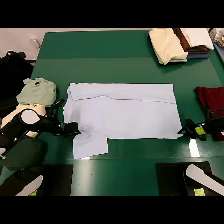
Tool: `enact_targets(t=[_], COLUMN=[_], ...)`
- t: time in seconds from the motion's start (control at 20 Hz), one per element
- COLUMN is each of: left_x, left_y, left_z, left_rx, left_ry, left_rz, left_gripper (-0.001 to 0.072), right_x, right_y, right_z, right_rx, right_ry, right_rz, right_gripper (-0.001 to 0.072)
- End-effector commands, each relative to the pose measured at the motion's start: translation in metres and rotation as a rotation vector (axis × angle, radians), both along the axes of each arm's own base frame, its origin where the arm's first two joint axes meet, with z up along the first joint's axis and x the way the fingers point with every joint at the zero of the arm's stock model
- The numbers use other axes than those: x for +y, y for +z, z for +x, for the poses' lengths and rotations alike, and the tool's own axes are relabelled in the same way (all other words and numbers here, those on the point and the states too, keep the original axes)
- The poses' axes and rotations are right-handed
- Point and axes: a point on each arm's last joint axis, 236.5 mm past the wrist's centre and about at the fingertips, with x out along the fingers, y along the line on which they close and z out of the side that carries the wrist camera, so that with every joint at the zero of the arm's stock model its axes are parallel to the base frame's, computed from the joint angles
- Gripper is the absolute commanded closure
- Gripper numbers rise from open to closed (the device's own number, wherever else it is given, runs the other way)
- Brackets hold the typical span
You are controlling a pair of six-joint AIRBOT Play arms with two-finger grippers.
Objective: Fold the shirts.
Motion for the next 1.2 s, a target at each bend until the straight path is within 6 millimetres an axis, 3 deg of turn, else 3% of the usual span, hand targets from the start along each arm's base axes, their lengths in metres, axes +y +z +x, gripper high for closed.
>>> enact_targets(t=[0.0,0.2,0.4,0.55,0.8,1.0,1.15], left_x=[0.004,0.033,0.029,0.029,0.046,0.042,0.04], left_y=[0.007,0.029,0.066,0.076,0.077,0.072,0.054], left_z=[-0.009,-0.048,-0.09,-0.096,-0.025,0.056,0.098], left_rx=[-0.005,-0.007,-0.022,-0.041,-0.184,-0.28,-0.273], left_ry=[-0.043,-0.076,-0.062,-0.046,-0.015,-0.019,-0.004], left_rz=[0.02,0.132,0.063,0.054,0.171,0.213,0.241], left_gripper=[0.0686,0.0686,0.0686,0.0686,0.0686,0.0685,0.0684], right_x=[0.016,-0.003,-0.022,-0.02,-0.005,0.0,0.004], right_y=[0.01,0.053,0.095,0.111,0.107,0.109,0.099], right_z=[0.007,0.006,-0.028,-0.03,0.007,0.072,0.116], right_rx=[-0.03,-0.073,-0.072,-0.138,-0.173,-0.215,-0.207], right_ry=[0.111,0.244,0.277,0.255,0.287,0.348,0.386], right_rz=[0.011,-0.134,-0.267,-0.3,-0.261,-0.272,-0.261], right_gripper=[0.0693,0.0694,0.0694,0.0694,0.0695,0.0695,0.0693])
